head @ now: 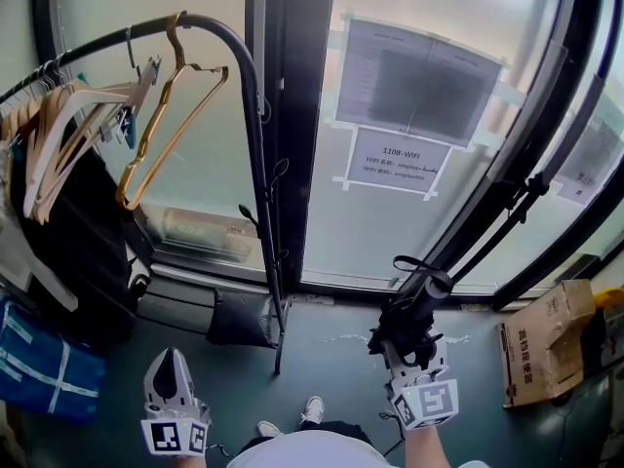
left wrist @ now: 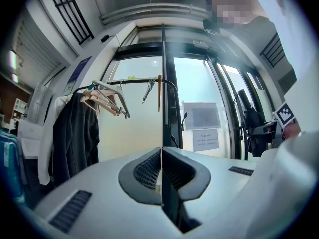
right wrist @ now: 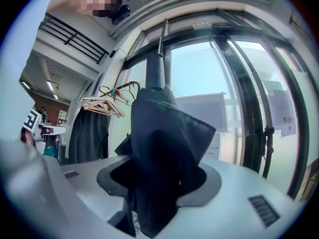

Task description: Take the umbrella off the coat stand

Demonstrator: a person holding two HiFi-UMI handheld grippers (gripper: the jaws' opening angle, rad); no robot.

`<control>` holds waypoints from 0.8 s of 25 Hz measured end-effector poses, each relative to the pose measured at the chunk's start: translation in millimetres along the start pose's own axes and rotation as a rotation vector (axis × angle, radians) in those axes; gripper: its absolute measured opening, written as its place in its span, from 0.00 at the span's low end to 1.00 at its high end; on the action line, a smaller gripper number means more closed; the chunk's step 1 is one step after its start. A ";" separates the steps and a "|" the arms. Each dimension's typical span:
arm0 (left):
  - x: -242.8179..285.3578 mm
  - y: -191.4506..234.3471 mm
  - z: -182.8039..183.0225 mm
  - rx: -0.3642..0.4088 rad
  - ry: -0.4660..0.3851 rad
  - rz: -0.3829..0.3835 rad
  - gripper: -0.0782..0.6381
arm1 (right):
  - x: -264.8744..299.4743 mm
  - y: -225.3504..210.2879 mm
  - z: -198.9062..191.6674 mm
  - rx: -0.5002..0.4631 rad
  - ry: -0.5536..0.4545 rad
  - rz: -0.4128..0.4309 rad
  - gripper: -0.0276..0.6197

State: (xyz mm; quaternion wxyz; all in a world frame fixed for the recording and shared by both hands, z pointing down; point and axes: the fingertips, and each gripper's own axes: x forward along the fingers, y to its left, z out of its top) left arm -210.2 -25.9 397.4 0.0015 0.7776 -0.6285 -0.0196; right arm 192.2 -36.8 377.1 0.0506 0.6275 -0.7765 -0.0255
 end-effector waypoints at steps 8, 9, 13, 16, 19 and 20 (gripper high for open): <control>-0.9 3.3 2.1 -0.005 -0.011 0.003 0.15 | 6.1 6.0 10.9 -0.022 -0.031 0.020 0.41; -0.9 3.0 1.8 -0.006 -0.010 0.001 0.15 | 7.4 7.6 13.2 -0.027 -0.038 0.024 0.41; 0.0 1.0 0.3 -0.008 -0.008 -0.006 0.15 | 10.4 11.2 19.3 -0.035 -0.054 0.031 0.41; 0.1 0.9 1.0 -0.009 -0.010 -0.006 0.15 | 10.9 11.6 20.9 -0.037 -0.057 0.031 0.41; -1.0 2.9 1.4 -0.011 -0.009 -0.004 0.15 | 10.3 11.2 20.6 -0.035 -0.055 0.026 0.41; -1.5 3.7 1.5 -0.011 -0.009 -0.002 0.15 | 10.1 11.2 20.5 -0.035 -0.055 0.025 0.41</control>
